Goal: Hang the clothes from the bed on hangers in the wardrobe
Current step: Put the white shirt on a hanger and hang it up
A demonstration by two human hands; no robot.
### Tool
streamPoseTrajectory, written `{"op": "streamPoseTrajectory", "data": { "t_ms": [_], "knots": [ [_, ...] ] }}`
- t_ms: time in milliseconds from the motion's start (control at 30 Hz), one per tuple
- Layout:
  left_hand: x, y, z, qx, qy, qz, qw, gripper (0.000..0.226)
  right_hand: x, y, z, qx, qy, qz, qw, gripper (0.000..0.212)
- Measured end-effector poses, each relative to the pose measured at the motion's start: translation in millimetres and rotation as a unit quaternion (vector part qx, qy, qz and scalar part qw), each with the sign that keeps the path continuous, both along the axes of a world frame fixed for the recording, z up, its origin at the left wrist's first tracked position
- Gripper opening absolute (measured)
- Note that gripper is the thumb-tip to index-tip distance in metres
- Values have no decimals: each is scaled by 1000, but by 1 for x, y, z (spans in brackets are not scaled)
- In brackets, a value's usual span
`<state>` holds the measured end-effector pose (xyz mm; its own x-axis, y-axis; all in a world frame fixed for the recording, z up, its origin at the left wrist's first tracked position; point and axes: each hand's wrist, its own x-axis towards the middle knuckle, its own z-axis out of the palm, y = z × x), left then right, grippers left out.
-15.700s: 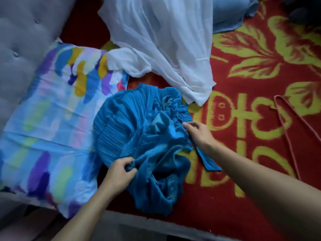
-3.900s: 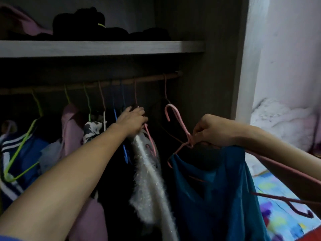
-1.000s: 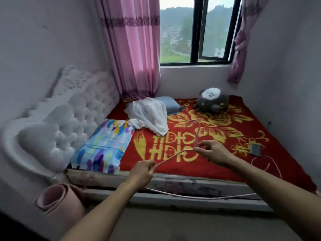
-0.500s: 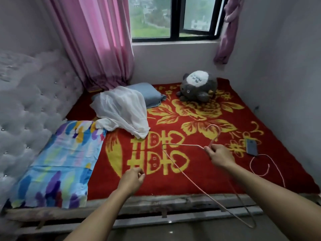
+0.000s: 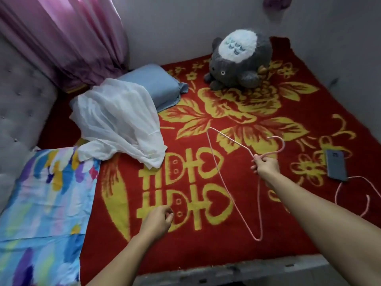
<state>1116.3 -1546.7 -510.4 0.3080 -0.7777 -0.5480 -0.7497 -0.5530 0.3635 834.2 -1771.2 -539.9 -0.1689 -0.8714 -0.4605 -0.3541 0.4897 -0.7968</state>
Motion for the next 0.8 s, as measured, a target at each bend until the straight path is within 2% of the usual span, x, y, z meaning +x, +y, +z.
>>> {"op": "streamPoseTrajectory", "data": {
  "t_ms": [200, 300, 367, 467, 533, 600, 633, 733, 800],
  "knots": [
    [40, -86, -100, 0, -16, 54, 998, 12, 45, -83, -120, 69, -10, 8, 998, 35],
    [72, -120, -162, 2, -51, 42, 998, 18, 51, -99, -175, 100, 28, 16, 994, 35],
    [94, -146, -199, 5, -78, 29, 997, 26, 46, -105, -208, 99, 111, 33, 988, 31],
    [125, -190, -237, -31, -137, 36, 989, 43, 47, -109, -220, 97, 300, 162, 935, 16],
    [147, -213, -256, -59, -199, 45, 977, 57, 52, -109, -215, 57, 367, 205, 906, 17],
    [168, -227, -268, -45, -232, 73, 969, 68, 59, -106, -214, -18, 408, 218, 887, 20],
    [177, -230, -273, -42, -228, 84, 969, 64, 65, -103, -213, -51, 412, 221, 883, 22],
    [199, -224, -278, -116, -192, 105, 969, 9, 98, -93, -214, -110, 365, 245, 891, 20],
    [207, -212, -270, -151, -152, 116, 970, 9, 131, -82, -210, -123, 321, 291, 893, 14]
  ]
}}
